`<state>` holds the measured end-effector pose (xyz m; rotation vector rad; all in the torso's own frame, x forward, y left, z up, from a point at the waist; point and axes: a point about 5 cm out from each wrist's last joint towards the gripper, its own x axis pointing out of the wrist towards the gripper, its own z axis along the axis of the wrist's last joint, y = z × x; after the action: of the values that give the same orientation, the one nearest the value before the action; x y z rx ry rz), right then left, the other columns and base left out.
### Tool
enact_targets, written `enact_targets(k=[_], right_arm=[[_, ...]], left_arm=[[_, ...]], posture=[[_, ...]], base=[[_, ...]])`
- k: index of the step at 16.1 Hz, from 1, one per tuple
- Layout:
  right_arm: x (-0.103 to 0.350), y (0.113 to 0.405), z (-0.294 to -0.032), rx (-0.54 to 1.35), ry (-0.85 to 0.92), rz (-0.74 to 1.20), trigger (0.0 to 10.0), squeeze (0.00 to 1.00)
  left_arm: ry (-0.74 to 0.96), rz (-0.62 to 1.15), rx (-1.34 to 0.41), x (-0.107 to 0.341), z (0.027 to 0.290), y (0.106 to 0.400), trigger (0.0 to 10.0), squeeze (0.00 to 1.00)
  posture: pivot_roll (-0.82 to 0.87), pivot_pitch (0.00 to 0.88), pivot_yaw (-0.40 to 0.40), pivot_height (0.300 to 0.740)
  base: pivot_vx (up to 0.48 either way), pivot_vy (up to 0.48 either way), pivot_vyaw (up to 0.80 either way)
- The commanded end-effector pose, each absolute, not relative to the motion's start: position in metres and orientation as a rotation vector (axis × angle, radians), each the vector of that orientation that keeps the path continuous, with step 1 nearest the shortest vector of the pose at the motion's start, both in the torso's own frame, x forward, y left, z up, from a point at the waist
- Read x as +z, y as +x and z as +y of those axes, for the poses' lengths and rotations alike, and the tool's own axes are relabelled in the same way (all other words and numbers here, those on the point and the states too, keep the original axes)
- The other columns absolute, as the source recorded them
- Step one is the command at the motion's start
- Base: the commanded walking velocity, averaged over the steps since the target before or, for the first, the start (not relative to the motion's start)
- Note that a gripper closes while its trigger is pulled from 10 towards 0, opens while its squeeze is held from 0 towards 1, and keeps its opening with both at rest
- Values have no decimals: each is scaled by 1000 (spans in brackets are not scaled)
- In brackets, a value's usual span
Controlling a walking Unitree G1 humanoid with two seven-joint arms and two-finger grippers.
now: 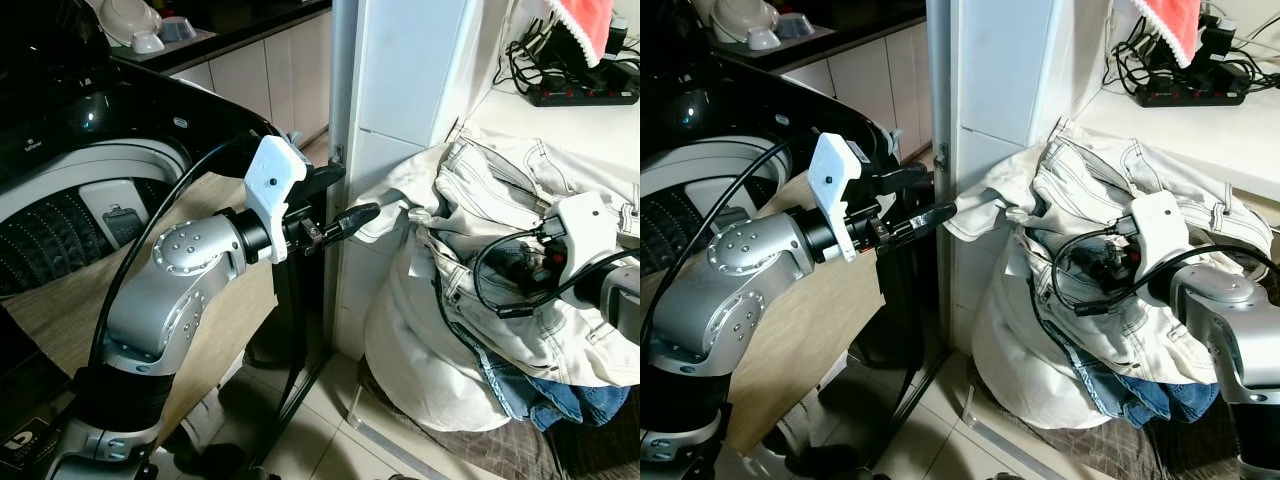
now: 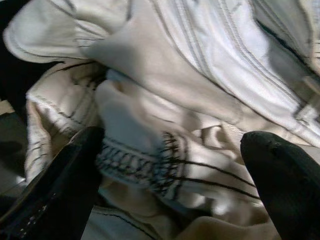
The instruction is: Clothes washing
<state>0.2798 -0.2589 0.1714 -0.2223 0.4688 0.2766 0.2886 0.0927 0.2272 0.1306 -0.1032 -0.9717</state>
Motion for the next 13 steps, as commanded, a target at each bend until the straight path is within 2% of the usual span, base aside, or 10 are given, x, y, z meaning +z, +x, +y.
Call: enact_targets(k=[1,2,13], right_arm=[[175,283,-260,292,-237,453,8745,0],[175,284,-258,316,-228,442,0,0],[179,284,-261,435,-210,446,0,0]], left_arm=[[144,-107,-990,228,92,285,10000,0],[147,-108,-988,228,92,285,10000,0],[169,-117,-982,231,93,287,10000,0]], posture=[[-141,0,40,740],[-140,0,40,740],[-135,0,44,740]], base=[[0,0,0],[0,0,0],[0,0,0]])
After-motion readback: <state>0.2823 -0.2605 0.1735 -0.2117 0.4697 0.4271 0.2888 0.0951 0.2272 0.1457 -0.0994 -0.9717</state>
